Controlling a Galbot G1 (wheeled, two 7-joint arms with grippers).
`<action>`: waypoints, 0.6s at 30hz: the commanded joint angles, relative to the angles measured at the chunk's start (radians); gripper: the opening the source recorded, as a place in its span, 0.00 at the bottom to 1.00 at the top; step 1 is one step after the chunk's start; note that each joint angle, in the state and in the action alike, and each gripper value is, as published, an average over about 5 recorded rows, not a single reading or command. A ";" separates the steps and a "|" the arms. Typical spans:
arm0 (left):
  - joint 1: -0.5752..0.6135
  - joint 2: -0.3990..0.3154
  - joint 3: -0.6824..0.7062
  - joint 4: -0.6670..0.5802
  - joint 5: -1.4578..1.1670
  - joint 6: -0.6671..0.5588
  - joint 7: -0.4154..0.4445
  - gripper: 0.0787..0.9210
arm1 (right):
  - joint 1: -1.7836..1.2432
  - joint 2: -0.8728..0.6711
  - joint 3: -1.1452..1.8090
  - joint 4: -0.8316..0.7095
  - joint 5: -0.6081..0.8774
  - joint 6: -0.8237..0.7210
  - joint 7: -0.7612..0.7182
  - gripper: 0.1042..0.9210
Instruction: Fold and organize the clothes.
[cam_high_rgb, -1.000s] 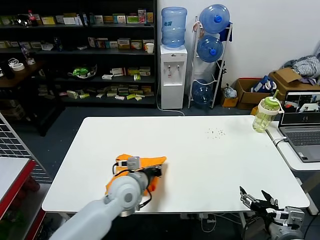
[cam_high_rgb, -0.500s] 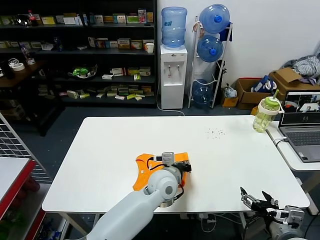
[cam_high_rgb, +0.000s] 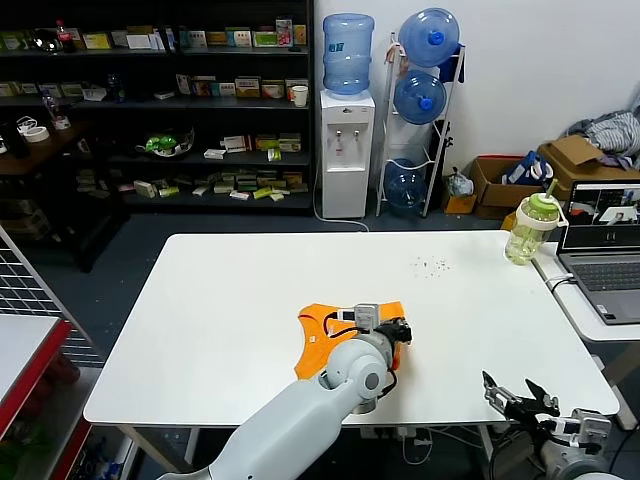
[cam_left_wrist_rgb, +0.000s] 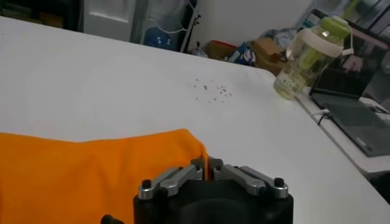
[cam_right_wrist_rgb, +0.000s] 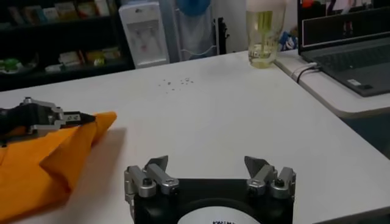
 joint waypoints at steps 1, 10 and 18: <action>0.110 0.080 -0.071 -0.210 0.150 -0.068 0.183 0.19 | 0.022 -0.006 0.023 -0.031 -0.121 0.155 -0.218 0.88; 0.649 0.395 -0.543 -0.419 0.627 -0.597 0.600 0.50 | 0.056 0.082 -0.009 -0.125 -0.351 0.398 -0.347 0.88; 1.005 0.320 -0.931 -0.402 0.705 -0.910 0.752 0.76 | 0.091 0.254 -0.014 -0.193 -0.549 0.589 -0.415 0.88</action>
